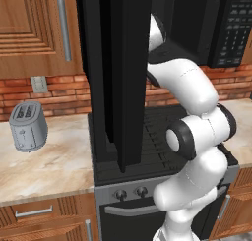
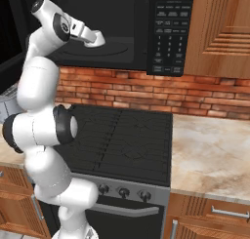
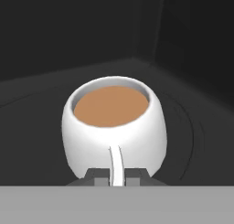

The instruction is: Pick the cup of tea, navigate to the dining table, and place it on the saucer.

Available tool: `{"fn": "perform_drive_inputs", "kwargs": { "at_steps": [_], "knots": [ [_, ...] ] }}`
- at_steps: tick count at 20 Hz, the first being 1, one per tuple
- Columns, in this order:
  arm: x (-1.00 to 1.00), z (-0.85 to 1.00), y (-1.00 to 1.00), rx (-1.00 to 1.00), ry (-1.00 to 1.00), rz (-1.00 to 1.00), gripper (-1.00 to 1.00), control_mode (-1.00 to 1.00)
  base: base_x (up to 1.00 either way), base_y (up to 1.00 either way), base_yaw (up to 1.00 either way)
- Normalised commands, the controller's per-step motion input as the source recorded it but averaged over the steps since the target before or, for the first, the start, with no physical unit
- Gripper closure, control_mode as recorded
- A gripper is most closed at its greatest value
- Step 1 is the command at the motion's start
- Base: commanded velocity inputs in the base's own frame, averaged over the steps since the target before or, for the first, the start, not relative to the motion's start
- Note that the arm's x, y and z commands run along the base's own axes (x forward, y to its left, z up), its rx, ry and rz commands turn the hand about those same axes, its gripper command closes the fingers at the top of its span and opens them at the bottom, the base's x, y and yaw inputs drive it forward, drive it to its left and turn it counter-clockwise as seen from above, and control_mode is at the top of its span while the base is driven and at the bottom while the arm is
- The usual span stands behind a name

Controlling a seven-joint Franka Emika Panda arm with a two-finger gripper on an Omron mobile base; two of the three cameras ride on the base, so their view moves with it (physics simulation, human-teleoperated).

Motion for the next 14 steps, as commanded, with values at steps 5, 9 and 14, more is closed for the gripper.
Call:
{"fn": "perform_drive_inputs", "kwargs": {
  "at_steps": [5, 9, 14],
  "knots": [
    [-0.65, 0.06, -0.25, 0.02, -0.03, 0.0, 1.0, -1.0, 0.0, 0.0, 0.0],
    [-0.67, 0.0, -0.06, 0.0, 0.0, 0.05, 1.0, -1.0, 0.0, 0.0, 0.0],
    [-0.76, 0.0, -0.09, 0.0, -0.01, 0.09, 1.0, -1.0, 0.0, 0.0, 0.0]
  ]
}}
